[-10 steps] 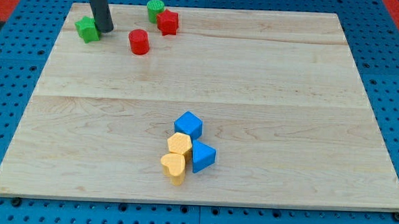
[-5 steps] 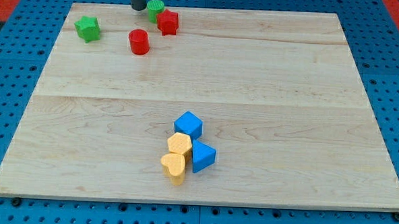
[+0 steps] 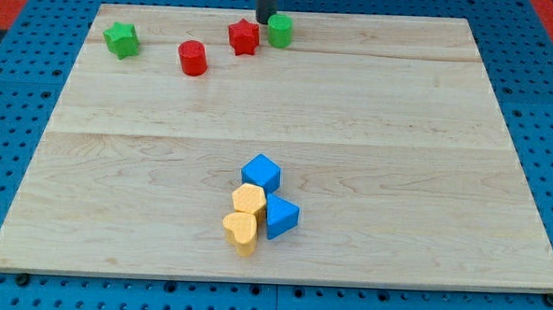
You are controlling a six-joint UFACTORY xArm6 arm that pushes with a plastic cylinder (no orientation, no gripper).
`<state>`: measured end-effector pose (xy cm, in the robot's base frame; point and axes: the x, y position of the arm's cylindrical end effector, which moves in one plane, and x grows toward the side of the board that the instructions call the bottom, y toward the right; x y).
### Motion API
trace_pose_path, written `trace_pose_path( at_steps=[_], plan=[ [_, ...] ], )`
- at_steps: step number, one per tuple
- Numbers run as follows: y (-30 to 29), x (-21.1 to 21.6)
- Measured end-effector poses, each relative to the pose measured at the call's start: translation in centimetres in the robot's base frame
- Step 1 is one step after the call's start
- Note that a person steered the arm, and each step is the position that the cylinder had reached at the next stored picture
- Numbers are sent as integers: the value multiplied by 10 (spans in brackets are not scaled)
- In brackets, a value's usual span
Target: Move the red star at the right of the red circle
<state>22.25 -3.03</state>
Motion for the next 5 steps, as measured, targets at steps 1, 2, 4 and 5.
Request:
trace_pose_path(
  at_steps=[1, 2, 4, 5],
  plan=[
    [-64, 39],
    [-98, 73],
    [-111, 67],
    [-147, 63]
  ],
)
